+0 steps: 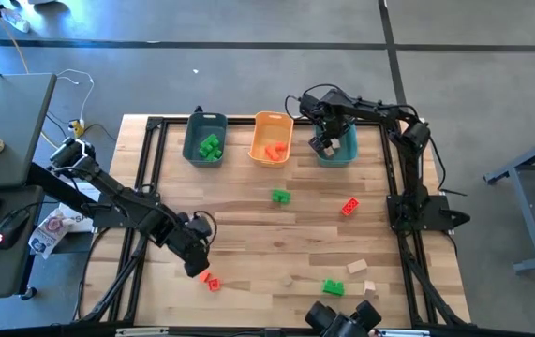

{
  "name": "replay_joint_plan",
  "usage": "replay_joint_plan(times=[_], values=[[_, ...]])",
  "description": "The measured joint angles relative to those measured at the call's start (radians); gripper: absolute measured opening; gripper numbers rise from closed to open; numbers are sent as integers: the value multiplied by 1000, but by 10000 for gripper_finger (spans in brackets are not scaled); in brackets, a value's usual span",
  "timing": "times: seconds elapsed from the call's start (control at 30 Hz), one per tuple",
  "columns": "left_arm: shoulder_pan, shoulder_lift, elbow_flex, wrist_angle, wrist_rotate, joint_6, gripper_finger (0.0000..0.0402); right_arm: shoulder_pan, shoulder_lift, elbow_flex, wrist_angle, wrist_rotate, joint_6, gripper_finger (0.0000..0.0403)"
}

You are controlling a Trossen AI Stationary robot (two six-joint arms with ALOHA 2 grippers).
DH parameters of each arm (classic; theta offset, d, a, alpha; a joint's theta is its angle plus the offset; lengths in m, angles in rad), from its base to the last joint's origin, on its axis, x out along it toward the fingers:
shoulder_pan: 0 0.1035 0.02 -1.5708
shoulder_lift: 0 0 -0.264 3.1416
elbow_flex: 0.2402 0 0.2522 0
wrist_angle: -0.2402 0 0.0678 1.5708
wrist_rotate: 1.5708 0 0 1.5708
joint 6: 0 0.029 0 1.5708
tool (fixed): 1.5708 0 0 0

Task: Sort & place blocks by color
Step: Put the orange game piece into the yellow bin

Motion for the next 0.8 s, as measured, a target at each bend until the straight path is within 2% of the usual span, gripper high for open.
replay_joint_plan(times=[0.2, 0.47, 0.8], values=[[-46, 32, 0, 7, -7, -161, 264, 8, -59, 0, 15, 43, -14, 209], [-108, 85, 0, 13, -39, -297, 264, 25, -156, 0, 39, 43, 29, 209], [-157, 173, 0, 109, -50, -342, 264, 86, -198, 0, 75, 44, 43, 209]])
